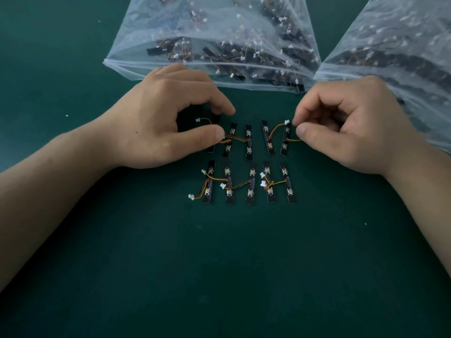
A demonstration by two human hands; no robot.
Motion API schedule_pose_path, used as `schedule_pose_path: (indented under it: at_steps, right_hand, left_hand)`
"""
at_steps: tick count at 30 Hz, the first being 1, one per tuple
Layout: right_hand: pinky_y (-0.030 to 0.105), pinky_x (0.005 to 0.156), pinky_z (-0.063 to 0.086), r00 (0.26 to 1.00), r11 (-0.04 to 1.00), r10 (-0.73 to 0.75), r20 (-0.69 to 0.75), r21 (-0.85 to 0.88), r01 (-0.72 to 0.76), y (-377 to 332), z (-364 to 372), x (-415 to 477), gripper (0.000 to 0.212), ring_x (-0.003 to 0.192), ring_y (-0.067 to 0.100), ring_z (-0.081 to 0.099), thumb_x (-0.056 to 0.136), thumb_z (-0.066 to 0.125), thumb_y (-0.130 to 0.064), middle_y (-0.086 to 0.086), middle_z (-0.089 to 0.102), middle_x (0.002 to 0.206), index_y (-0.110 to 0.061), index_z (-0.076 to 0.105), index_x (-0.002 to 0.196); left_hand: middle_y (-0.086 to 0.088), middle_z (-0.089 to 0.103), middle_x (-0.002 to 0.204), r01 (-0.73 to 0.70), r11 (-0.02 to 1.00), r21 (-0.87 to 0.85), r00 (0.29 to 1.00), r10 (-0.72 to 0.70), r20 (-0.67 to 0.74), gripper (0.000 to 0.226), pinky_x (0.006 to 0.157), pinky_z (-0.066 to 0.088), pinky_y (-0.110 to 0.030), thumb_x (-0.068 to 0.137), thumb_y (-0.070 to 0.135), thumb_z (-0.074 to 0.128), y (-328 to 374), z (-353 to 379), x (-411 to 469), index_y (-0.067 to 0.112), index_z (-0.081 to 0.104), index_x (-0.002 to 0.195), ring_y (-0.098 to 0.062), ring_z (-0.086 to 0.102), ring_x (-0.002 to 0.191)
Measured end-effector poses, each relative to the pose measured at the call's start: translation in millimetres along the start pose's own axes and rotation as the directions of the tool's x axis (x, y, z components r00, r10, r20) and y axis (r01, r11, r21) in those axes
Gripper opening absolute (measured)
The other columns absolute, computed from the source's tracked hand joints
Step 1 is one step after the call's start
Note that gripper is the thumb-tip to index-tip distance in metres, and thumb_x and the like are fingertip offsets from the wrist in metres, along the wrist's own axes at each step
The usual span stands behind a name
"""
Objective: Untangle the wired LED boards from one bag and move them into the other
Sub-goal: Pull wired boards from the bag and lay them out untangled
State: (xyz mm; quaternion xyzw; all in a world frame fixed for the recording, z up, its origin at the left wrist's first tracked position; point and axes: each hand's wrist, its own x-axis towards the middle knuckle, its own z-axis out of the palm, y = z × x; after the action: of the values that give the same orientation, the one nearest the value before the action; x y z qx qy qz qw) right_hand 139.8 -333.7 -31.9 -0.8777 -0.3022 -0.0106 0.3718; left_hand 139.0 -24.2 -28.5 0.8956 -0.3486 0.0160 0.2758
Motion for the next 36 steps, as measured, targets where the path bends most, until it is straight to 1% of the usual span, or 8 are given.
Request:
schedule_pose_path:
  at_steps: [2,4,11,18,25,29,33,36]
  right_hand:
    - [0.012,0.052,0.036,1.000,1.000,0.000,-0.010,0.001,0.000,1.1,0.6,0.1,0.008,0.052,0.009,0.050,0.085,0.071,-0.013,-0.014,0.066,0.076,-0.021,0.071,0.085]
    - [0.010,0.053,0.036,1.000,1.000,-0.001,-0.018,0.002,0.001,2.1,1.0,0.2,0.008,0.053,0.008,0.051,0.086,0.071,-0.014,-0.016,0.065,0.077,-0.022,0.071,0.087]
    - [0.010,0.054,0.036,0.999,1.000,-0.012,-0.038,-0.027,0.011,3.8,2.0,1.1,0.005,0.055,0.014,0.052,0.089,0.073,-0.019,-0.024,0.065,0.076,-0.023,0.071,0.090]
    - [0.009,0.056,0.035,0.999,0.998,-0.018,-0.049,-0.056,0.016,3.1,2.4,0.5,0.003,0.058,0.013,0.053,0.089,0.073,-0.020,-0.015,0.066,0.076,-0.017,0.073,0.089]
    - [0.018,0.062,0.040,0.995,0.997,-0.008,-0.100,-0.072,0.001,3.3,2.5,1.1,0.005,0.067,0.017,0.057,0.093,0.069,-0.020,-0.011,0.065,0.084,-0.015,0.070,0.094]
    - [0.012,0.064,0.036,0.999,0.998,0.003,-0.048,-0.066,-0.006,3.9,0.8,0.5,0.020,0.070,0.015,0.055,0.090,0.073,-0.033,-0.011,0.067,0.090,-0.018,0.068,0.102]
    - [0.012,0.070,0.035,1.000,0.996,0.021,0.024,-0.087,-0.018,2.6,1.1,1.8,0.046,0.077,0.015,0.054,0.080,0.079,-0.051,-0.013,0.067,0.102,-0.027,0.064,0.117]
    - [0.013,0.072,0.037,0.999,0.996,0.022,0.039,-0.085,-0.018,0.8,2.1,2.3,0.057,0.079,0.017,0.054,0.077,0.079,-0.055,-0.017,0.067,0.107,-0.031,0.062,0.125]
  left_hand:
    - [0.001,0.069,0.114,0.002,1.000,-0.004,1.000,-0.002,0.000,0.042,0.105,0.042,-0.046,0.096,0.047,0.058,-0.1,0.0,0.0,0.018,0.072,0.123,-0.026,0.060,0.108]
    - [0.002,0.069,0.114,0.004,1.000,-0.007,1.000,-0.004,-0.001,0.042,0.106,0.042,-0.044,0.096,0.047,0.058,-0.1,-0.1,0.0,0.019,0.072,0.124,-0.025,0.060,0.109]
    - [0.002,0.069,0.114,0.001,1.000,-0.004,1.000,-0.001,0.004,0.041,0.105,0.042,-0.044,0.097,0.046,0.058,-0.2,0.0,0.1,0.018,0.072,0.124,-0.024,0.060,0.108]
    - [0.002,0.069,0.113,0.001,1.000,-0.004,1.000,-0.001,0.001,0.042,0.105,0.042,-0.043,0.096,0.046,0.058,0.5,0.4,0.3,0.017,0.072,0.123,-0.024,0.060,0.107]
    - [0.001,0.069,0.113,-0.001,1.000,0.001,1.000,0.001,0.002,0.041,0.104,0.042,-0.045,0.096,0.045,0.059,0.4,0.6,0.6,0.017,0.072,0.123,-0.025,0.060,0.106]
    - [0.002,0.069,0.114,0.000,1.000,-0.003,1.000,0.000,0.004,0.041,0.105,0.041,-0.042,0.096,0.046,0.059,-0.2,0.5,0.3,0.018,0.072,0.123,-0.024,0.060,0.107]
    - [0.002,0.069,0.114,0.001,1.000,0.001,1.000,-0.001,0.007,0.041,0.106,0.041,-0.044,0.097,0.046,0.058,-0.9,-0.3,0.4,0.018,0.072,0.124,-0.024,0.060,0.108]
    - [0.002,0.069,0.114,0.002,1.000,0.002,1.000,-0.002,0.010,0.041,0.106,0.041,-0.044,0.097,0.046,0.059,-0.9,-0.6,0.3,0.018,0.072,0.124,-0.024,0.060,0.108]
